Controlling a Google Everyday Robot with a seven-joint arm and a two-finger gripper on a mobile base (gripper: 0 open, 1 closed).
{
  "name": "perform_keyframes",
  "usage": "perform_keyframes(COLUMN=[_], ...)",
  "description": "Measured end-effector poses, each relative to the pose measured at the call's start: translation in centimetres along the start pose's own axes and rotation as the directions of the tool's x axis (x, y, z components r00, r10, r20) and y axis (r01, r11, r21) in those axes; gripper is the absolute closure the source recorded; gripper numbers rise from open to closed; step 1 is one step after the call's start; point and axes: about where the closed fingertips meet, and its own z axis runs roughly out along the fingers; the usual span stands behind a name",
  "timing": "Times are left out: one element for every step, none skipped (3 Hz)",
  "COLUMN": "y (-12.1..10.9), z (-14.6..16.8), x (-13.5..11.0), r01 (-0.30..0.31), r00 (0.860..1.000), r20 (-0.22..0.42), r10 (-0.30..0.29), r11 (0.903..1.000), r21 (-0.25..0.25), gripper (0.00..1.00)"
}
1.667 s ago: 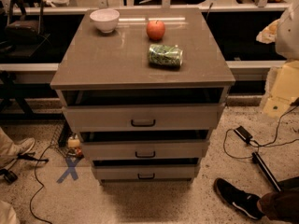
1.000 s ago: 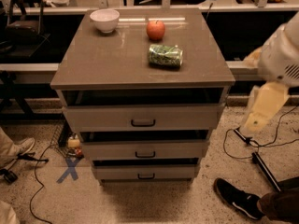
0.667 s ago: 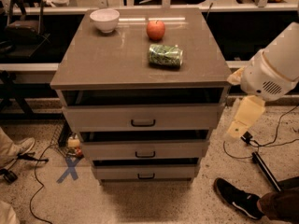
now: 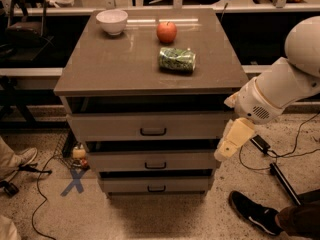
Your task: Open bottom drawer
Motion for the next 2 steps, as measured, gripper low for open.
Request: perform_keyframes(y=[0.8,2.5], z=[3.0,9.1], x=[0.6,1.9], r01=[-0.041,-0.116], r00=[0.999,0.992], r20=[0.008,0.032], r10=[0.042,0.121], r11=[0.9982,0.9863], r21=[-0.043,-0.117], gripper=[0.0,0.0])
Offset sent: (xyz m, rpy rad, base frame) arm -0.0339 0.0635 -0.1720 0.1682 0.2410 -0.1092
